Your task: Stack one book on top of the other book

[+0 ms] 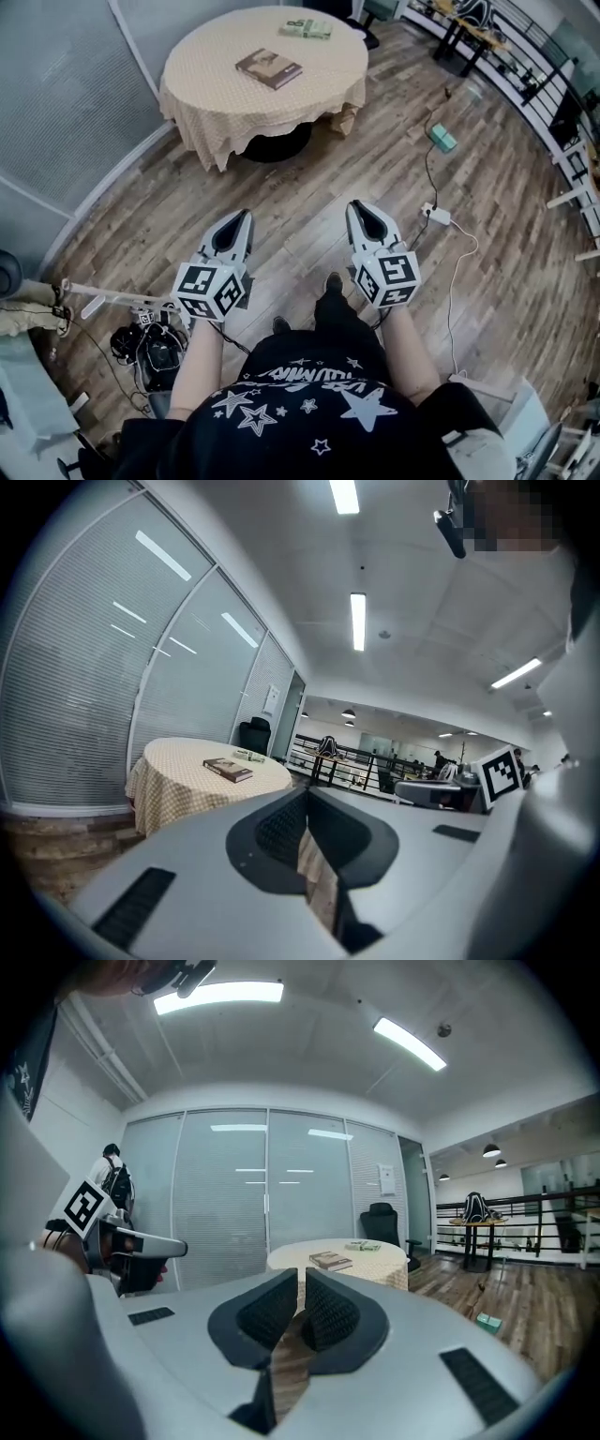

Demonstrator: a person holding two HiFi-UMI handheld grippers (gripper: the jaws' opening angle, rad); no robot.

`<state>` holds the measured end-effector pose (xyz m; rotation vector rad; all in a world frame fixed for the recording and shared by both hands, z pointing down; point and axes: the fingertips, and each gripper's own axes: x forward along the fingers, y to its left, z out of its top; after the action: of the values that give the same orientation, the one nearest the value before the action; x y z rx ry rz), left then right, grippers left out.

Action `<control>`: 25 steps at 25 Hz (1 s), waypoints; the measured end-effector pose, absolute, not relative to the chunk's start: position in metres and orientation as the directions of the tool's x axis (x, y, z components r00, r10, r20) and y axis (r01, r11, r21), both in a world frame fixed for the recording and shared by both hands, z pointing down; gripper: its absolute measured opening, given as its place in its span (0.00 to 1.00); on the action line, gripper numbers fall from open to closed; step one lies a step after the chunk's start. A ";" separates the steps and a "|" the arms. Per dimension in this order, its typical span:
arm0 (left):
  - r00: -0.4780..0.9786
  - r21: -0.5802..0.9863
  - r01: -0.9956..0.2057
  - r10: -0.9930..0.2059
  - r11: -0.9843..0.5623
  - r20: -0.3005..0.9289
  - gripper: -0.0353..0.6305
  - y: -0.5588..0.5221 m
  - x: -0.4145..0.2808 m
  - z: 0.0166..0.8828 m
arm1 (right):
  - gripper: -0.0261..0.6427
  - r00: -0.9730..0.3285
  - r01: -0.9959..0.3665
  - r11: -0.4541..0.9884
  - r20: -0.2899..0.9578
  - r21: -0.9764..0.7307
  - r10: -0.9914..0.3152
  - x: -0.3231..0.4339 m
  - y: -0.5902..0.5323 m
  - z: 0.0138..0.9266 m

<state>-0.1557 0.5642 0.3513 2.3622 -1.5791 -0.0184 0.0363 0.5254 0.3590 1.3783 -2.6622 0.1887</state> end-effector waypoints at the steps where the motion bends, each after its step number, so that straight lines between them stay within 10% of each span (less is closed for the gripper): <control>1: 0.391 0.248 -0.904 -0.907 -0.347 0.155 0.07 0.560 -0.156 0.352 | 0.10 -0.570 -0.820 0.568 0.172 -0.064 -0.803 0.039 0.519 0.361; 25: 0.318 0.166 -0.944 -0.919 -0.285 0.233 0.07 0.361 -0.019 0.366 | 0.10 -0.709 -0.705 0.695 0.159 -0.139 -0.687 0.153 0.303 0.380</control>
<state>-0.0187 0.3607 0.3660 2.3157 -1.6848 0.1331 0.1533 0.3035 0.3797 1.1545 -2.8049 0.2896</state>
